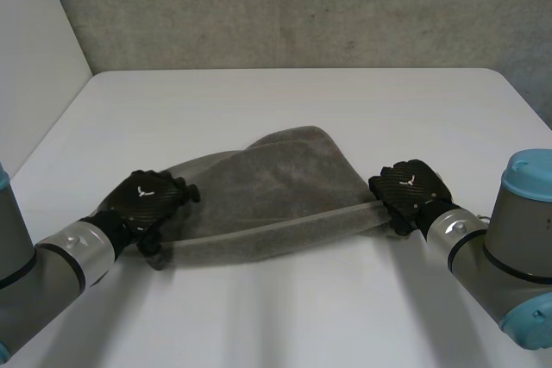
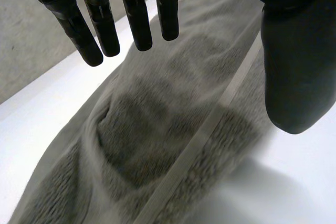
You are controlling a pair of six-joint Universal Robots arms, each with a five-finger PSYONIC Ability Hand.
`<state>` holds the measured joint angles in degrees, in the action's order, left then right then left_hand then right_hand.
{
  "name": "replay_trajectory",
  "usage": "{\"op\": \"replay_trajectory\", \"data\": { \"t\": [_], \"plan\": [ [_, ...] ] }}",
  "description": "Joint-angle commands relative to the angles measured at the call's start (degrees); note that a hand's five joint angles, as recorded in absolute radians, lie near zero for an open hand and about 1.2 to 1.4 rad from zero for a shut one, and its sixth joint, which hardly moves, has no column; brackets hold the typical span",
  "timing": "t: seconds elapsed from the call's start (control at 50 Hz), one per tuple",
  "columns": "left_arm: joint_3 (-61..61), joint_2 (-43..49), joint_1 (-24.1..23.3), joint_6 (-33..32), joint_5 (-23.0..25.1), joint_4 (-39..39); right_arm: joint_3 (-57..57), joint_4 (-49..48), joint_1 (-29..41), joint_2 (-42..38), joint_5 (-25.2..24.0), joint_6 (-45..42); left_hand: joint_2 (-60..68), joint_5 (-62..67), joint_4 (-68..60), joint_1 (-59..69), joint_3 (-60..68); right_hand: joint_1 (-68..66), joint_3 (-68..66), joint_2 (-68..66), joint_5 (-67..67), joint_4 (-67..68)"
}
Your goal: Fold the towel.
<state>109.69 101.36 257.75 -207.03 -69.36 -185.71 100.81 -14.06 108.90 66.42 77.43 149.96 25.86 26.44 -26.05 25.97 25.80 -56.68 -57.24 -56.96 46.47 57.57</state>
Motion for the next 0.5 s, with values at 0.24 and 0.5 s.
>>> {"op": "replay_trajectory", "data": {
  "t": [0.24,0.5],
  "plan": [
    [-1.32,5.86,0.03,-9.27,-11.85,-0.17,-0.09,0.00,-0.09,0.03,0.00,-0.02,9.41,-1.16,-9.23,9.31,9.48,0.17,0.73,0.45,0.04,-1.06],
    [-1.23,4.46,0.12,-9.18,-11.59,-1.05,-0.44,0.00,-1.85,0.90,0.00,0.69,54.14,43.56,-53.95,54.03,54.20,-12.62,-12.05,-12.33,12.82,11.73]
  ]
}}
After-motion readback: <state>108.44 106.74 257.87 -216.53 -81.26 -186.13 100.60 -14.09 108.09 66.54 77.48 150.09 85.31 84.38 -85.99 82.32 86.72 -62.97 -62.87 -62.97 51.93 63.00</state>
